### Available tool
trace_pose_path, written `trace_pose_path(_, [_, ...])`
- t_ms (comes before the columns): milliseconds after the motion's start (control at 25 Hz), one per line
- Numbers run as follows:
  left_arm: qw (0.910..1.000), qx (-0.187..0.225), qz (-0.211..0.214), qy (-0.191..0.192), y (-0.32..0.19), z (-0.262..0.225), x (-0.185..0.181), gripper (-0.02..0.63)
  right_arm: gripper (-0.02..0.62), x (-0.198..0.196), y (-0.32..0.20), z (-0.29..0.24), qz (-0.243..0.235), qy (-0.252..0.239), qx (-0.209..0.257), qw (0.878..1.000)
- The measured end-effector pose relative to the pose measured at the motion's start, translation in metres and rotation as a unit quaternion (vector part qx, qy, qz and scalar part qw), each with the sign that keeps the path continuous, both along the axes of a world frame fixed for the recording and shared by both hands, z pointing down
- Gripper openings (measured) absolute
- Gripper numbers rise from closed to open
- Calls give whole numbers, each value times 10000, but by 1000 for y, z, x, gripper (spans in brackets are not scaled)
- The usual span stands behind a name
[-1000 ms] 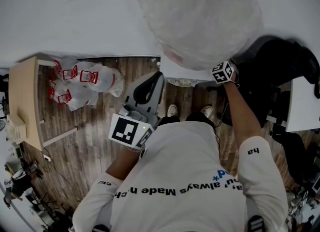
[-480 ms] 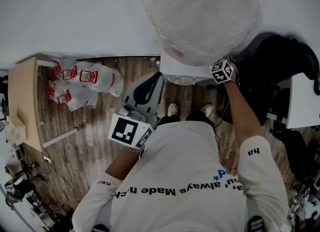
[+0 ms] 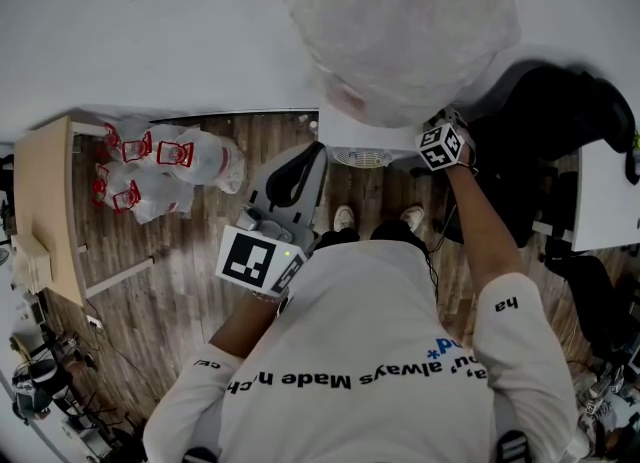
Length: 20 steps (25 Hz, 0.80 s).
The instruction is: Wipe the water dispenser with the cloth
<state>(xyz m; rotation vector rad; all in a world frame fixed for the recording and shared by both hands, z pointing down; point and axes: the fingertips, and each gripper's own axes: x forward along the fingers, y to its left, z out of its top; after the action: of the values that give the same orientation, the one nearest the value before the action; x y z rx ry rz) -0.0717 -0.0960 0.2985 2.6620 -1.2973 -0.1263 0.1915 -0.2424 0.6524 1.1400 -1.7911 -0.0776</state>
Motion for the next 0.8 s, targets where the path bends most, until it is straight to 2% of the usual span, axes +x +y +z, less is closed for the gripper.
trace_pose_path(800, [9995,37,326,45,6,-2,12,26,40,-2,37,0,44,44,15,10000])
